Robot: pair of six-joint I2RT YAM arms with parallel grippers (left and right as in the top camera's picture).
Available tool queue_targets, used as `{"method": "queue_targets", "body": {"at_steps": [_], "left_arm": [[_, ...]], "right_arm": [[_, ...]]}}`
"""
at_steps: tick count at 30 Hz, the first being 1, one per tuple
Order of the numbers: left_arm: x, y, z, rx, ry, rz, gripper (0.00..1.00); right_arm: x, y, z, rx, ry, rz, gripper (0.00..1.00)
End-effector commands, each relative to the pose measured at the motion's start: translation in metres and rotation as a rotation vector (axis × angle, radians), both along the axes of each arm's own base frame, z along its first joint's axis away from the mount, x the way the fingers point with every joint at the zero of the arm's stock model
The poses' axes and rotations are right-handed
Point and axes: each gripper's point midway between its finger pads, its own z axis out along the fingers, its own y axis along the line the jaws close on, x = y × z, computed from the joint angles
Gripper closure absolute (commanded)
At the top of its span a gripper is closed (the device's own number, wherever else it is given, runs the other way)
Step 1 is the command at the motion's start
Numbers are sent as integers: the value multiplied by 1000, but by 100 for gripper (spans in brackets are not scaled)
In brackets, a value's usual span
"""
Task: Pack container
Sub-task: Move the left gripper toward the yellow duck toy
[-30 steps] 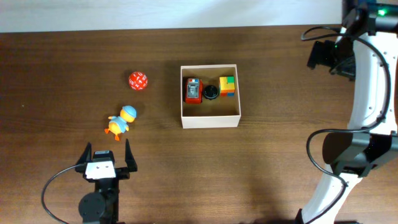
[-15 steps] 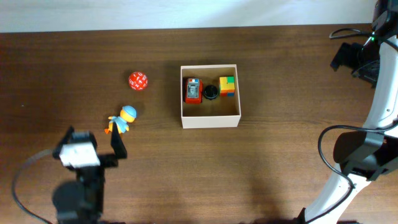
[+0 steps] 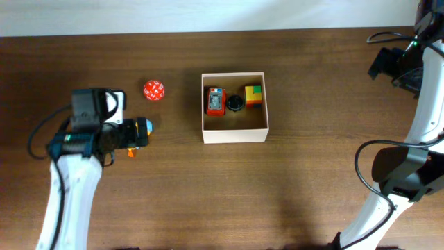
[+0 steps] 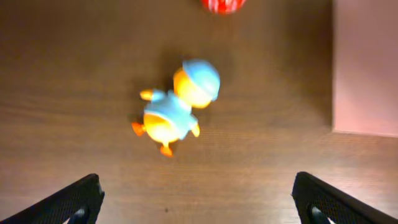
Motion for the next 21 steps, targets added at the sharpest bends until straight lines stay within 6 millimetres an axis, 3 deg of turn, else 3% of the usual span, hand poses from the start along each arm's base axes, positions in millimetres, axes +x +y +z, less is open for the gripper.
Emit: {"method": "queue_targets", "body": {"at_steps": [1, 4, 13, 16, 19, 21], "left_arm": [[10, 2, -23, -9, 70, 11, 1], [21, -2, -46, -41, 107, -2, 1], [45, -1, -78, -32, 115, -25, 0], [42, -1, -87, -9, 144, -87, 9], [39, 0, -95, 2, 174, -101, 11], [38, 0, -101, -1, 190, -100, 20]], "right_arm": [[-5, -1, 12, -19, -26, -15, 1], [-5, -1, 12, -19, -26, -15, 1], [-5, -1, 12, -19, -26, -15, 1], [-5, -1, 12, -19, -26, -15, 1], [-5, -1, 12, -19, -26, -15, 1], [-5, -1, 12, -19, -26, -15, 1]]}}
